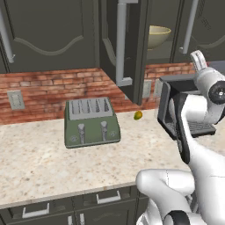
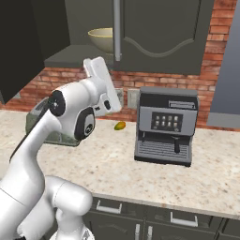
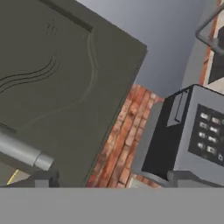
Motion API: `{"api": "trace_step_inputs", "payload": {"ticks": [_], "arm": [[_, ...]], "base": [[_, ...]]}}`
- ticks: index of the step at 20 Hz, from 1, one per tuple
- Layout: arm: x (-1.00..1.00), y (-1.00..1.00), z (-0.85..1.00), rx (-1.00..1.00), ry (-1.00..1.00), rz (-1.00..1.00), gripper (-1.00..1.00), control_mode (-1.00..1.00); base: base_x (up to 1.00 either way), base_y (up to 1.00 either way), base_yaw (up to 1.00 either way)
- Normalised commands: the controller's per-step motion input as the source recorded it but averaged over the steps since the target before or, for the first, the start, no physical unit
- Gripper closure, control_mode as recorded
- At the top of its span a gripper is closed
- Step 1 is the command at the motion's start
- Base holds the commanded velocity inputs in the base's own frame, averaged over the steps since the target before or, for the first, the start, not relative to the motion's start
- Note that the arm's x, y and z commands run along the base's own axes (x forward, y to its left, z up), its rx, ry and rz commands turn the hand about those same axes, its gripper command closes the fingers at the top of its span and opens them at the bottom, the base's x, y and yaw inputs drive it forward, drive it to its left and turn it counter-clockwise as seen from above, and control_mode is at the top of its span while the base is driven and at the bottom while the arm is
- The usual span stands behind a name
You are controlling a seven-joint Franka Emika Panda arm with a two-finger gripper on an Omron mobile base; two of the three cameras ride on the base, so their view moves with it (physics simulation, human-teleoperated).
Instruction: Pick the mug and place it in the sink. Pick the bowl and place it in the open cabinet and then close the cabinet.
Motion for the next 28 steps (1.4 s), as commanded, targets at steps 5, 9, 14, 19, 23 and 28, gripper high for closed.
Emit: {"api": "trace_step_inputs", "payload": {"ticks": [5, 9, 14, 19, 23, 28], "arm": [[-0.8, 0.01, 0.3, 0.04, -0.24, 0.03, -1.0, -1.0], [-0.83, 0.01, 0.49, 0.0, -0.13, 0.01, -1.0, -1.0], [-0.84, 0.06, 0.25, 0.0, 0.03, 0.0, -1.0, -1.0], [-0.7, 0.04, 0.07, 0.0, 0.13, 0.0, -1.0, -1.0], [-0.68, 0.17, 0.03, 0.0, 0.05, -0.02, -1.0, -1.0], [-0.5, 0.54, 0.0, 0.0, 0.02, -0.01, -1.0, -1.0]], "base": [[0.0, 0.0, 0.0], [0.0, 0.0, 0.0], [0.0, 0.0, 0.0], [0.0, 0.0, 0.0], [0.0, 0.0, 0.0], [0.0, 0.0, 0.0]]}}
